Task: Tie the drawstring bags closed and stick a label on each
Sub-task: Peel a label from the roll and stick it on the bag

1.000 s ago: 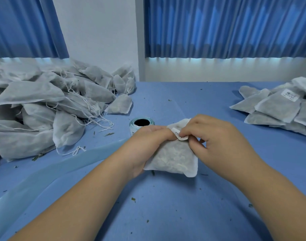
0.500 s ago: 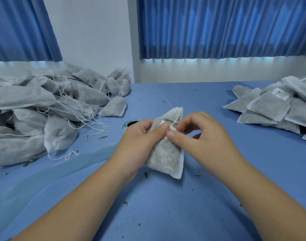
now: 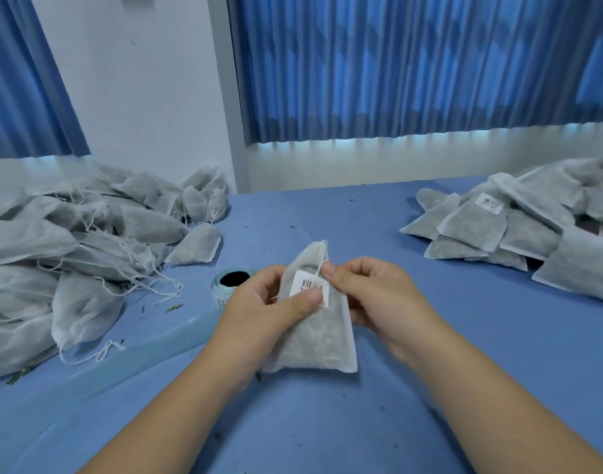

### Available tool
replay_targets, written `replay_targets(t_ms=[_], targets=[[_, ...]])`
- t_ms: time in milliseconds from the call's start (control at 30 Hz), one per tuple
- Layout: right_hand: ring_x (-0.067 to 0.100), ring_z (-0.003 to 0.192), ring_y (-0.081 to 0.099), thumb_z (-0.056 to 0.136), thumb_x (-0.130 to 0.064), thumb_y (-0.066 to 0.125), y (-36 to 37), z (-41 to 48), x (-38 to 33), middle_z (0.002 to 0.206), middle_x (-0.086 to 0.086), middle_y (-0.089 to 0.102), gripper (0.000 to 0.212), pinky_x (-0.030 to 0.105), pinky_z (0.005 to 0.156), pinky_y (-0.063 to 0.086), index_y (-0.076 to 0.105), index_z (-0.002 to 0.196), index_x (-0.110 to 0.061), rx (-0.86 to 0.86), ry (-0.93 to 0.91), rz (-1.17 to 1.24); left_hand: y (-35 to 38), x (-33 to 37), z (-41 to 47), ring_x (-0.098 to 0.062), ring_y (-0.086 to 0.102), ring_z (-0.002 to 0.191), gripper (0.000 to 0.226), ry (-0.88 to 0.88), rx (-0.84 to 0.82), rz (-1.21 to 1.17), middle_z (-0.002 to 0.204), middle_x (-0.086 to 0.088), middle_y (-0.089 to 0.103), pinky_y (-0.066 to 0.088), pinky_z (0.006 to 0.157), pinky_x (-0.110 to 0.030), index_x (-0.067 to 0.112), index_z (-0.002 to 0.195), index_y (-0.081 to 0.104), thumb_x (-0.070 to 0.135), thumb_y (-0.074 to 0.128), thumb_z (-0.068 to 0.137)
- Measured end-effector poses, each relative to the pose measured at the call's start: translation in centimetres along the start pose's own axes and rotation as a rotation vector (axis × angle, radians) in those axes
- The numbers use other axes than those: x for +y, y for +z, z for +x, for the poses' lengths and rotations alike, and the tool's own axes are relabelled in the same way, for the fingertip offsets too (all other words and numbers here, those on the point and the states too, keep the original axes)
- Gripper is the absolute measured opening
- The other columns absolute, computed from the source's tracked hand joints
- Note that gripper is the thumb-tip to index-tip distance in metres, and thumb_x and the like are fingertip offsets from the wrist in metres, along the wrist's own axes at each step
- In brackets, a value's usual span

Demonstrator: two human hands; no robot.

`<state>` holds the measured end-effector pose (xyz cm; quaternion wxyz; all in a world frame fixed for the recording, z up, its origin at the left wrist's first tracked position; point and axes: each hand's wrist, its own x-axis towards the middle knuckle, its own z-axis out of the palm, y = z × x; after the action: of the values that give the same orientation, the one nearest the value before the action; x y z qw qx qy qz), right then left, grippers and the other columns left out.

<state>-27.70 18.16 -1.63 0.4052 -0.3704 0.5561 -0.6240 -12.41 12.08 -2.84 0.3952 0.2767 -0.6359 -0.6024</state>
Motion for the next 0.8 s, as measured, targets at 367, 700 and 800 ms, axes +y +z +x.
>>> replay_targets(t_ms=[367, 700, 800], targets=[[0.022, 0.065, 0.069, 0.09, -0.027, 0.067, -4.9, -2.7, -1.2, 0.086, 0.006, 0.073, 0.028, 0.028, 0.05, 0.053, 0.057, 0.111, -0.012, -0.103, -0.038, -0.109, 7.9, 1.2, 4.0, -0.028, 0.068, 0.078, 0.039, -0.101, 0.19, -0.199, 0.09, -0.015, 0.071, 0.055, 0.076, -0.046, 0.0, 0.098, 0.066, 0.039, 0.063, 0.093], [0.02, 0.053, 0.061, 0.089, -0.016, 0.062, -18.3, -5.2, -5.4, 0.073, 0.01, 0.068, 0.012, 0.025, 0.046, 0.048, 0.063, 0.097, -0.006, 0.25, -0.015, 0.125, 22.6, 3.2, 6.3, -0.014, 0.074, 0.078, 0.034, -0.196, -0.156, -0.345, 0.093, -0.001, 0.077, 0.055, 0.059, -0.022, 0.019, 0.106, 0.072, 0.043, 0.049, 0.099], [0.015, 0.046, 0.056, 0.09, -0.013, 0.058, -21.7, -5.2, -7.5, 0.062, 0.008, 0.062, 0.007, 0.022, 0.042, 0.046, 0.062, 0.09, -0.007, 0.375, -0.052, 0.25, 25.3, 3.8, 6.4, -0.011, 0.07, 0.069, 0.032, -0.217, -0.181, -0.321, 0.087, 0.001, 0.074, 0.052, 0.057, -0.023, 0.022, 0.112, 0.067, 0.044, 0.047, 0.1]])
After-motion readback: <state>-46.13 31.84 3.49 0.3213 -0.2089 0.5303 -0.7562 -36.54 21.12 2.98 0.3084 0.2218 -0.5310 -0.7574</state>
